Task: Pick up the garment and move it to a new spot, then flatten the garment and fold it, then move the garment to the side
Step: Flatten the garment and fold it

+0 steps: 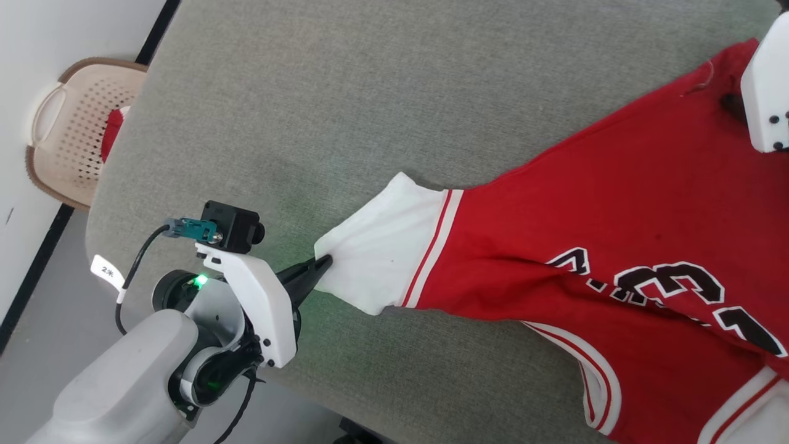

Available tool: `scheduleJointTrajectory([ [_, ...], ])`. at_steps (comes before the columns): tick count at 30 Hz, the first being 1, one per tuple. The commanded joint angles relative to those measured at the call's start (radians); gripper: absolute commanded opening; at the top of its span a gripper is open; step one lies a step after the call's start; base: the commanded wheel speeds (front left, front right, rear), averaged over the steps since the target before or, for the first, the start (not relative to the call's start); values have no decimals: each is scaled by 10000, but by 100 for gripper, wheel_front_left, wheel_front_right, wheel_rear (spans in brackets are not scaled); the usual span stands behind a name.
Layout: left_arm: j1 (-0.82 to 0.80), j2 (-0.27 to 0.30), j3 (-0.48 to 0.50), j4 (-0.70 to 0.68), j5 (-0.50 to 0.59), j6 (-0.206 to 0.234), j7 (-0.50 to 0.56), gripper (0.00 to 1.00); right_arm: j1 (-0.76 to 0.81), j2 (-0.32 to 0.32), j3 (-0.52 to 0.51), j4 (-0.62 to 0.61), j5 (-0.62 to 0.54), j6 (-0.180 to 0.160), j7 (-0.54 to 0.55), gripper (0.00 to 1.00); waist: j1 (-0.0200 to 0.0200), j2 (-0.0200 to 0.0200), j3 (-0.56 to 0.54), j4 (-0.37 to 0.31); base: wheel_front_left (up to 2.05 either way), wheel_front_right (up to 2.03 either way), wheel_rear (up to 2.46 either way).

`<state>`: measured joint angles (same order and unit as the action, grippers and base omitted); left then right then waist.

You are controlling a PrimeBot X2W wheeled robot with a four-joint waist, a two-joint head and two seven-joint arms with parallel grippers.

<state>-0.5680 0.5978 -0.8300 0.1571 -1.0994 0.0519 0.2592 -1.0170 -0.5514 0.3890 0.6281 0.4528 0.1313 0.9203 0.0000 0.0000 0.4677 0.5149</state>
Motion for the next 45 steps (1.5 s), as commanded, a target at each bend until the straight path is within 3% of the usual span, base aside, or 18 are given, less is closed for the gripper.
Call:
scheduleJointTrajectory([
  [1, -101, -50, 4, 134, 52, -71, -61, 0, 626, -11, 561, 915, 99, -11, 727, 100, 0, 0, 74, 58, 0, 0, 0],
  [4, -127, -70, 16, 228, 21, -95, -81, 0, 775, -24, 913, 1268, 298, -6, 1142, 100, 0, 0, 79, 31, 0, 0, 0],
  [5, -159, -93, 25, 268, 0, -119, -81, 0, 784, -55, 1037, 1383, 380, -6, 1314, 34, 0, 0, 77, 12, 0, 0, 0],
  [6, -202, -108, 37, 321, -23, -136, -69, 0, 767, -74, 1118, 1460, 490, -5, 1381, 0, 0, 0, 67, -17, 0, 0, 0],
  [10, -475, 56, 142, 482, -30, -163, 112, 0, 172, -187, 1052, 1159, 751, -19, 576, 0, 0, 0, -46, -278, 0, 0, 0],
  [16, -1325, 777, 487, 408, 63, 99, 731, 0, -425, -90, 1090, -53, 1162, -19, -430, 0, 0, 0, -572, -1060, 0, 0, 0],
  [21, -2504, 1395, 754, 338, 292, 221, 1542, 0, -546, -88, 945, -982, 1416, -17, -1044, 0, 0, 0, -1151, -1837, 0, 0, 0],
  [27, -4185, 1736, 930, 645, 613, 270, 2482, 0, -605, 20, 402, -1861, 1395, -17, -1624, 0, 0, 0, -1868, -2684, 0, 0, 0],
  [37, -6839, 1418, 988, 1978, 1447, -207, 2950, 0, -816, 851, -955, -2364, 677, -17, -1987, 0, 0, 0, -2905, -3660, 0, 0, 0],
  [45, -8053, 913, 940, 2994, 1767, -631, 2673, 0, -990, 1343, -1492, -2841, 74, -17, -1820, 0, 0, 0, -3197, -3944, 0, 0, 0],
])
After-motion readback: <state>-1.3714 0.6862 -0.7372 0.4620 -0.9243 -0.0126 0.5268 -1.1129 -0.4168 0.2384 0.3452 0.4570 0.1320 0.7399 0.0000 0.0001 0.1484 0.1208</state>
